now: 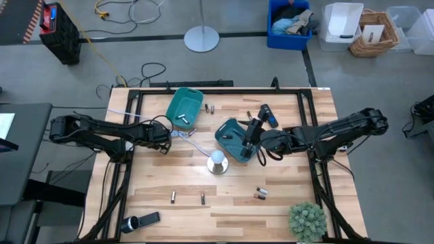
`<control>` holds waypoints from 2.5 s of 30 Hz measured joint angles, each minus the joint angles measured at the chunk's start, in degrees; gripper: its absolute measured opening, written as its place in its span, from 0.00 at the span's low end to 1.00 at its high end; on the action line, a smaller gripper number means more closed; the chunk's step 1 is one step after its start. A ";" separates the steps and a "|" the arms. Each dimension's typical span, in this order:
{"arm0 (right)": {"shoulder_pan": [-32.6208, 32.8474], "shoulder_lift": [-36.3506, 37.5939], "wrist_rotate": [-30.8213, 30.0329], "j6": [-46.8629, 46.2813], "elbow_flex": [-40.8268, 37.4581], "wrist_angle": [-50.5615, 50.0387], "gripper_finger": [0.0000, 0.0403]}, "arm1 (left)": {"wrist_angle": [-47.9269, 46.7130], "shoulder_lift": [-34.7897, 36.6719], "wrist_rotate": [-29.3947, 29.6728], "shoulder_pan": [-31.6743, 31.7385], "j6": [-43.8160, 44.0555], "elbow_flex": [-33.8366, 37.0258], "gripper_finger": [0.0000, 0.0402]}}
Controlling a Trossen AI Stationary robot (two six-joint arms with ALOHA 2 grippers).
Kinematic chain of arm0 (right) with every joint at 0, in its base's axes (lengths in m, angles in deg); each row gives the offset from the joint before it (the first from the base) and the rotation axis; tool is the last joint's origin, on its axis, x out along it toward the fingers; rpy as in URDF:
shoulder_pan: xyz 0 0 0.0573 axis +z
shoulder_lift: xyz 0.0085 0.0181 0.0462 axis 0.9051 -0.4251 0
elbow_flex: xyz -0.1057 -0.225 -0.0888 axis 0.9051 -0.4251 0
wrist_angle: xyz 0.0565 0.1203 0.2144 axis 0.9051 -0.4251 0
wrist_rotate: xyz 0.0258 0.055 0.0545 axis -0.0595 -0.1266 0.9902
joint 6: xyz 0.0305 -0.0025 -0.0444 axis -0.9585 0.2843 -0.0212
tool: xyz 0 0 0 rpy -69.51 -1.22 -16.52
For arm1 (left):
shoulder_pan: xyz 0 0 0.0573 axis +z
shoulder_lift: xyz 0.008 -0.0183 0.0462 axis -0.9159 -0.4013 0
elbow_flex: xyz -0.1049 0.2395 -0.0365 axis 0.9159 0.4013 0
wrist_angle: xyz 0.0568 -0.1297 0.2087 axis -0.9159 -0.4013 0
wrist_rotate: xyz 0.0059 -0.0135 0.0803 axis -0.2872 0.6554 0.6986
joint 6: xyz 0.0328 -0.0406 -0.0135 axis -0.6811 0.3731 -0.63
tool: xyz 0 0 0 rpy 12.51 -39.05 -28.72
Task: Sort batteries
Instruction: Put the black battery into the blue bin
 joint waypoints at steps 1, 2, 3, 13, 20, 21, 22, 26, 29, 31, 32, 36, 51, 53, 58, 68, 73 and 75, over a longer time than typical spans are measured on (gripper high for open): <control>0.00 0.00 0.00 0.00 0.00 0.00 0.52 | -0.09 -0.01 -0.23 -0.41 -0.35 -0.03 0.11; 0.00 0.00 -0.02 0.01 0.00 0.00 0.52 | -0.17 -0.08 -0.48 -0.84 -0.87 -0.12 0.11; 0.00 0.00 -0.01 0.02 0.00 0.00 0.52 | -0.25 -0.12 -0.59 -1.36 -1.57 -0.23 0.12; -0.04 0.00 -0.02 0.04 0.00 0.02 0.52 | -1.28 -0.29 -1.38 -7.16 -6.13 -3.02 0.12; -0.23 0.00 -0.88 -0.83 0.00 0.12 0.52 | -0.85 -0.15 -2.75 -11.39 -5.92 -3.45 0.11; -0.36 0.00 -0.92 -0.96 0.00 0.13 0.52 | -0.79 0.03 -3.52 -12.08 -5.88 -3.70 0.11; -0.50 0.00 -0.94 -0.99 -0.01 0.13 0.52 | -0.48 0.23 -4.53 -12.78 -5.88 -4.09 0.11; -0.91 0.00 -0.97 -1.43 -0.02 0.18 0.52 | 1.44 2.14 -6.16 -15.30 -7.13 -6.26 0.11; -0.92 0.00 -0.98 -1.86 -0.02 0.32 0.52 | 4.73 4.57 -3.46 -16.88 -9.71 -7.76 0.11; -1.21 0.00 -0.98 -1.84 -0.02 0.66 0.52 | 6.34 6.25 -2.30 -17.42 -11.56 -8.80 0.11; -1.27 0.00 -0.96 -1.86 -0.02 0.88 0.52 | 7.02 7.08 -1.52 -17.50 -12.51 -9.28 0.11; -1.22 0.00 -0.98 -1.57 -0.02 1.87 0.52 | 15.23 9.66 0.35 -17.52 -17.91 -10.35 0.11; -0.66 0.07 -0.96 0.51 2.48 3.08 0.52 | 50.75 -1.02 -7.96 -6.98 -34.75 -13.57 0.11; -0.28 0.07 -0.96 1.57 3.23 3.06 0.52 | 50.77 -4.43 -9.16 -5.36 -36.24 -16.54 0.11; 0.45 0.81 -0.96 5.35 4.67 2.74 0.52 | 50.86 -13.58 -12.86 -2.53 -40.00 -24.72 0.11; 3.01 9.07 -2.45 4.66 4.96 1.53 0.52 | 51.51 -27.46 -21.33 -1.07 -42.69 -34.39 0.11; 3.72 10.29 -4.19 1.34 4.92 -2.09 0.52 | 52.01 -30.86 -21.48 -1.02 -43.18 -36.72 0.13; 3.70 10.14 -4.19 -0.57 4.87 -3.82 0.52 | 52.57 -31.12 -21.43 -1.02 -42.89 -36.84 0.17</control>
